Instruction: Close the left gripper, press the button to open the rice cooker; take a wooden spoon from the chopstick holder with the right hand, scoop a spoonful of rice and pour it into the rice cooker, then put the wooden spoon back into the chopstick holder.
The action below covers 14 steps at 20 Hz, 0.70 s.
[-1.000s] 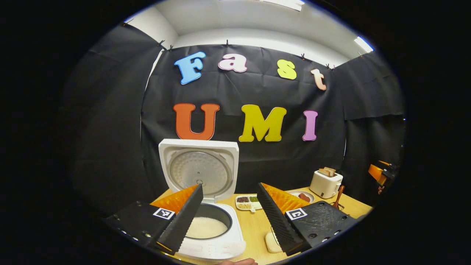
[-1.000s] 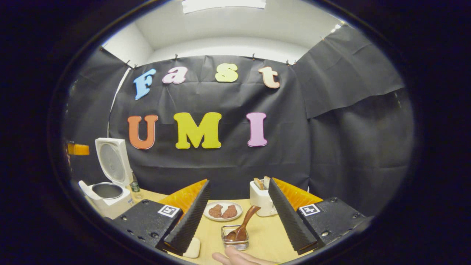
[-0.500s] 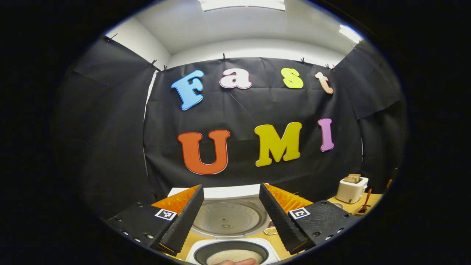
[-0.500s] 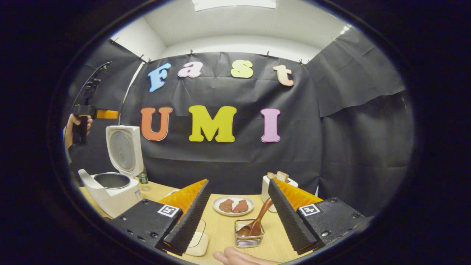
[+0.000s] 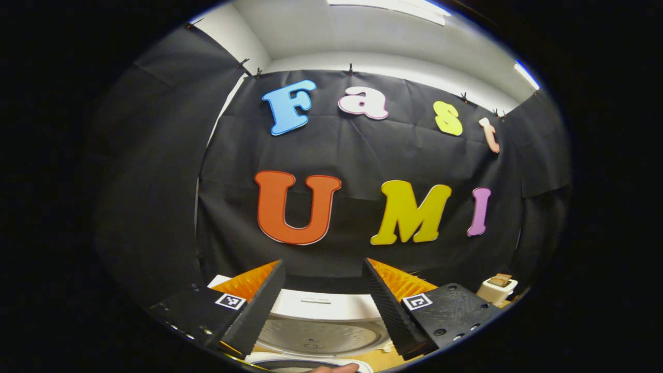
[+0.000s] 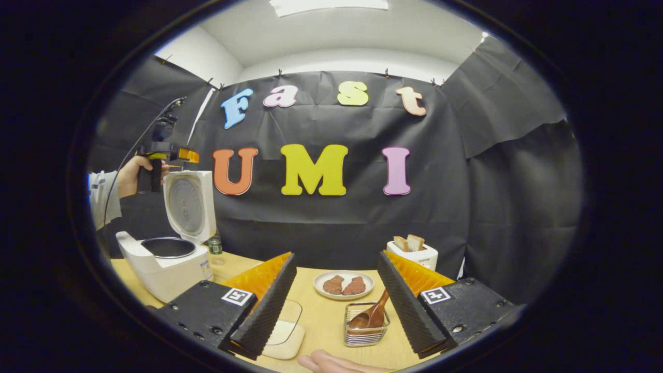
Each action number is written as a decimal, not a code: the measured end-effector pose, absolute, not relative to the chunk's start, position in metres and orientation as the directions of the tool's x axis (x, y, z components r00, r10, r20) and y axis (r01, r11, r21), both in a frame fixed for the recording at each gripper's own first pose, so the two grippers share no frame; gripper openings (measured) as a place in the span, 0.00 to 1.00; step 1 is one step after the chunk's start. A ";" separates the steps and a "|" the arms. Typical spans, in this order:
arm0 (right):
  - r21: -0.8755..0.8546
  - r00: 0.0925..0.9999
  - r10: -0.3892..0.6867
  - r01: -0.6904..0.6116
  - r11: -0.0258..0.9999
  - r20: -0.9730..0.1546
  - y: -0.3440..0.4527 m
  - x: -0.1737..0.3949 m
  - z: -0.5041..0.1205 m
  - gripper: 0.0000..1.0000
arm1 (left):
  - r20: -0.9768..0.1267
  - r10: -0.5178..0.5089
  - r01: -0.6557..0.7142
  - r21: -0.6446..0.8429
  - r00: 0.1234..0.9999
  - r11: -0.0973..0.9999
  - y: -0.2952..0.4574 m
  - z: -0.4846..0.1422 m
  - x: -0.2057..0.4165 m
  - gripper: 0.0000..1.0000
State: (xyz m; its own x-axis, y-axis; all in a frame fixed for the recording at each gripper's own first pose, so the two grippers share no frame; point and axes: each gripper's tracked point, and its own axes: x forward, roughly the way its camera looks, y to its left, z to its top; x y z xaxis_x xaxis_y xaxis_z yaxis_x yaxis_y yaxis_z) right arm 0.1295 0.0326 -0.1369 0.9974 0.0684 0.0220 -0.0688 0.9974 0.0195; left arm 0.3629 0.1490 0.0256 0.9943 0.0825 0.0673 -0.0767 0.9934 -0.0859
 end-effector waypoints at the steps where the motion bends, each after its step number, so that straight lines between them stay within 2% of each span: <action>1: 0.019 0.997 0.073 -0.073 0.997 0.019 0.033 0.131 -0.141 0.96 | 0.022 0.086 -0.085 -0.053 0.996 0.995 0.149 0.011 0.369 0.94; 2: 0.012 0.998 0.069 -0.069 0.998 0.010 0.031 0.132 -0.146 0.96 | -0.002 0.097 -0.097 -0.006 0.995 0.995 0.150 0.003 0.367 0.94; 3: 0.001 0.998 0.067 -0.067 0.998 -0.003 0.030 0.133 -0.150 1.00 | 0.053 0.092 -0.093 0.017 0.994 0.996 0.150 0.011 0.368 0.87; 5: 0.003 0.996 0.085 -0.085 0.996 0.000 0.033 0.129 -0.147 1.00 | 0.010 0.088 -0.088 -0.013 0.996 0.996 0.150 0.007 0.367 0.97; 6: 0.007 0.996 0.090 -0.090 0.996 0.006 0.032 0.127 -0.146 0.96 | -0.006 0.087 -0.087 -0.016 0.996 0.996 0.149 0.007 0.363 0.97; 8: 0.017 0.995 0.096 -0.097 0.995 0.009 0.030 0.121 -0.145 1.00 | -0.019 0.095 -0.095 0.000 0.995 0.996 0.150 0.007 0.360 0.96; 9: 0.018 0.995 0.100 -0.101 0.995 0.009 0.030 0.118 -0.145 1.00 | -0.020 0.100 -0.100 0.004 0.995 0.995 0.150 0.008 0.352 0.86; 10: 0.016 0.996 0.094 -0.094 0.995 0.008 0.026 0.116 -0.144 1.00 | -0.019 0.102 -0.102 0.005 0.995 0.995 0.149 0.006 0.343 0.94; 11: 0.014 0.997 0.083 -0.083 0.996 0.001 0.023 0.114 -0.144 0.96 | -0.015 0.105 -0.105 0.009 0.994 0.994 0.148 0.004 0.329 0.94; 12: 0.018 0.997 0.079 -0.079 0.997 -0.005 0.023 0.111 -0.144 0.96 | -0.011 0.104 -0.104 0.011 0.995 0.995 0.146 0.004 0.321 0.94; 13: 0.023 0.997 0.081 -0.081 0.996 -0.012 0.024 0.105 -0.143 1.00 | -0.021 0.095 -0.095 0.007 0.995 0.995 0.143 0.001 0.316 0.94; 14: 0.028 0.996 0.088 -0.087 0.996 -0.016 0.027 0.099 -0.141 0.96 | -0.042 0.094 -0.093 0.010 0.995 0.996 0.140 -0.004 0.311 0.94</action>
State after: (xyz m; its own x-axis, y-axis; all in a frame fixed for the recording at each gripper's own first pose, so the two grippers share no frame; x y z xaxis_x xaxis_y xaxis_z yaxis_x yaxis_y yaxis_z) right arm 0.0988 0.0271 -0.1411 0.9960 0.0878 -0.0160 -0.0874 0.9958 0.0277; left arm 0.3109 0.1402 -0.0040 0.9947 0.0935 -0.0425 -0.0932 0.9956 0.0100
